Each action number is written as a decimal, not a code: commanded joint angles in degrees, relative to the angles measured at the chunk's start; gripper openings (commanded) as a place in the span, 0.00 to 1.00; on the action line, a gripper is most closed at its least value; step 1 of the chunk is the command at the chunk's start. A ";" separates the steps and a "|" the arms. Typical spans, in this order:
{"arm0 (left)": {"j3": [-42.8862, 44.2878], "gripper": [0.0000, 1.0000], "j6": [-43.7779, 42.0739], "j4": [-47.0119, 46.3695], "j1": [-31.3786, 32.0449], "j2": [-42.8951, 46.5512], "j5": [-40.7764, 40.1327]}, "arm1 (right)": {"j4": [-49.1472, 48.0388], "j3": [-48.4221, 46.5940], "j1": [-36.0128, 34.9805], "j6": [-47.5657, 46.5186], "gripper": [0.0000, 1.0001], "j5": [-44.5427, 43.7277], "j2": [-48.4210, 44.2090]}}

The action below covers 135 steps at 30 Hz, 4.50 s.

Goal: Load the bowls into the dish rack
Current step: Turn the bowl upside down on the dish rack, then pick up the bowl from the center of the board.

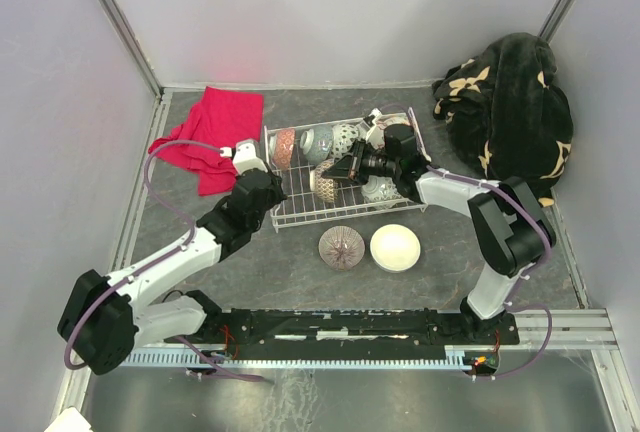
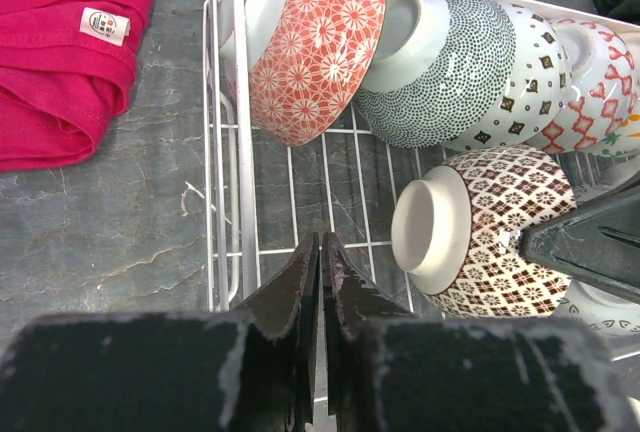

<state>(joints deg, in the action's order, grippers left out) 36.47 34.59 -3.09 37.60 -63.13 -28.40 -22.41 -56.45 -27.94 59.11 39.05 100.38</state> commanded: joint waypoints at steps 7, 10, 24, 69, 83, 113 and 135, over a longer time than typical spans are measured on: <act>3.23 0.04 -2.77 -0.85 -0.50 -1.92 -2.18 | 2.55 2.25 1.56 -2.56 0.01 1.64 -0.44; 3.83 0.04 -2.86 -0.07 -0.67 -3.12 -2.96 | 2.73 2.49 1.65 -2.88 0.01 1.77 -0.07; 3.70 0.16 -2.77 -0.01 -1.39 -3.10 -3.42 | 8.98 4.55 2.77 -7.86 0.05 -1.11 -1.51; 3.43 0.16 -2.51 -0.77 -1.66 -2.61 -2.35 | 39.13 6.33 3.08 -23.55 0.28 -30.24 -21.68; 3.43 0.16 -2.51 -0.91 -1.66 -2.81 -2.18 | 45.66 6.18 3.11 -24.90 0.42 -33.59 -31.54; 2.99 0.17 -2.33 -0.07 -1.74 -0.06 -2.37 | 56.56 15.05 -39.31 -15.60 0.50 -69.41 -39.05; 2.56 0.35 -1.85 0.37 -2.45 0.94 -2.56 | 51.36 -5.95 -50.22 -28.34 0.51 -68.77 -10.67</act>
<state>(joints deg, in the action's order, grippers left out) 38.70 34.09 -1.80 35.66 -63.81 -29.89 30.02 -59.37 -79.83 32.34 -29.93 88.75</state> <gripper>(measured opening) 0.353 0.526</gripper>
